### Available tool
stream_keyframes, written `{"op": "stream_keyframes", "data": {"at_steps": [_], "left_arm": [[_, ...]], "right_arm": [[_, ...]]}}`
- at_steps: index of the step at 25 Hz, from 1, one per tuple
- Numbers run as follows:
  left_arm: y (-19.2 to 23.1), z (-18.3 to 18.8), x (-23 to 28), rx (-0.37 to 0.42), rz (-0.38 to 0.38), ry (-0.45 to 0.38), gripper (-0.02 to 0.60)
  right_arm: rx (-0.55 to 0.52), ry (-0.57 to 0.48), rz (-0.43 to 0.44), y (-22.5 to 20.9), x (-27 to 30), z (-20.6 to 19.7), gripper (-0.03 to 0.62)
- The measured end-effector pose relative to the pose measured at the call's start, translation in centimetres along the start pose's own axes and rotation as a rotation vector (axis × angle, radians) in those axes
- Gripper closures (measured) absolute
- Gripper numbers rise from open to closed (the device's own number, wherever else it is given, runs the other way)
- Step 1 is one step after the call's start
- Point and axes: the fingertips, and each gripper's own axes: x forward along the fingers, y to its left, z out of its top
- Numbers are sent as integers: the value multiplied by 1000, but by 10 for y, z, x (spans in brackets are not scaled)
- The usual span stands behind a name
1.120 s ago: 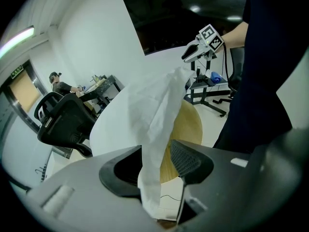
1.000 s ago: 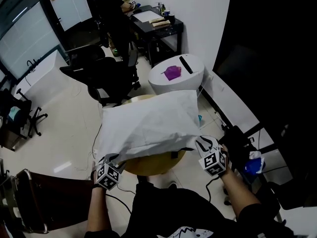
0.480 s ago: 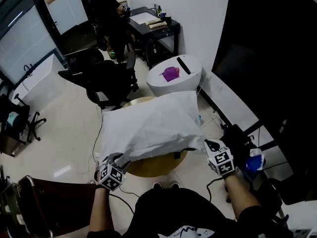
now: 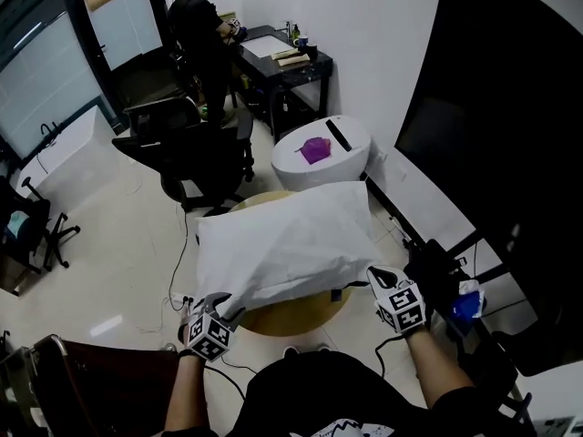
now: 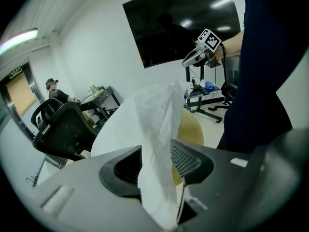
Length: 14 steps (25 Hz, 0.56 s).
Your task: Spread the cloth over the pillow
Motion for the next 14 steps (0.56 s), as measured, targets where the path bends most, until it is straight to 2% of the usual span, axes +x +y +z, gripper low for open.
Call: {"op": "stream_keyframes", "data": {"at_steps": [6, 14], "left_arm": [[-3, -13, -5, 19, -41, -10, 403], [-13, -26, -5, 58, -77, -28, 403]], "right_arm": [[7, -8, -11, 24, -3, 5, 588], [71, 24, -23, 43, -15, -16, 586]]}}
